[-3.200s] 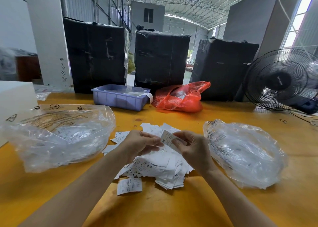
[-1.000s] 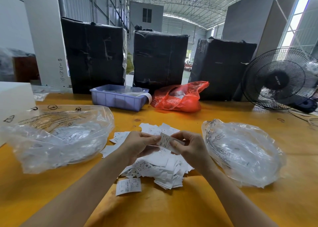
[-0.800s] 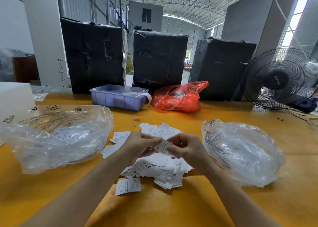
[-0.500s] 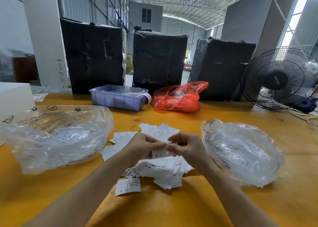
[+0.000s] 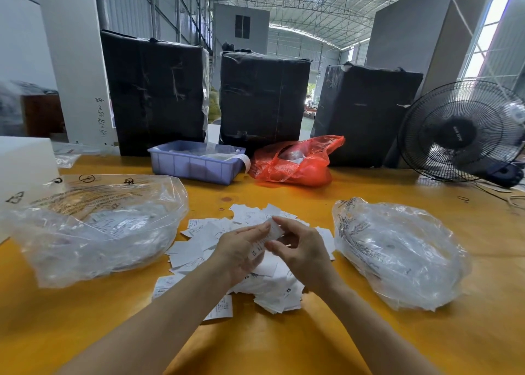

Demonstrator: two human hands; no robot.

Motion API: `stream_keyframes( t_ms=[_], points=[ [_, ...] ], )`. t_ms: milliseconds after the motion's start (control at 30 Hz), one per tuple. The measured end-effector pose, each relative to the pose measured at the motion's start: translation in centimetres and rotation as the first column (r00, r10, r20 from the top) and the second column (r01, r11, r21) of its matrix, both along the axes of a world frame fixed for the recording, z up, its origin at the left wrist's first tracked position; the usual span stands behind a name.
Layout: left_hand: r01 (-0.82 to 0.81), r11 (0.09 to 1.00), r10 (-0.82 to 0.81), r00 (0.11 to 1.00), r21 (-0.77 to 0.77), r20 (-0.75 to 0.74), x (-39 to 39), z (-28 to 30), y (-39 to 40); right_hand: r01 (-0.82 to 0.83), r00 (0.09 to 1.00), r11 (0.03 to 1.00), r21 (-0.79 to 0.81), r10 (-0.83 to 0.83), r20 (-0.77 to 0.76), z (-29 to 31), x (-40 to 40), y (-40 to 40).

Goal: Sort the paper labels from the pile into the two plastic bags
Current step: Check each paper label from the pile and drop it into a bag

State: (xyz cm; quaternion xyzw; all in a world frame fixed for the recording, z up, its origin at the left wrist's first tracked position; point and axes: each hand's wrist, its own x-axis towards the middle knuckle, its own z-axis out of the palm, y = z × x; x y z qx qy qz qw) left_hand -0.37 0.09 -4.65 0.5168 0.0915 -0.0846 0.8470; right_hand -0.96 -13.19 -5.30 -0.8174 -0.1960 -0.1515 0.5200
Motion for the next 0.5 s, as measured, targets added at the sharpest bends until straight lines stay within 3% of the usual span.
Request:
stream_keyframes(
  t_ms=[100,333,500],
  points=[
    [0.038,0.990,-0.042,0.999,0.136,0.025,0.0,0.0,0.1,0.021,0.999,0.995,0.099,-0.018,-0.032,0.2,0.2,-0.6],
    [0.043,0.960,-0.069,0.994,0.278,0.085,0.2,-0.1,1.0,0.040,0.998,0.993,0.114,-0.035,-0.052,0.0,0.9,-1.4],
    [0.033,0.962,-0.069,0.990,0.272,0.125,0.1,-0.1,0.8,-0.051,0.986,0.995,0.083,0.063,-0.152,0.0,1.0,-1.6]
  ],
)
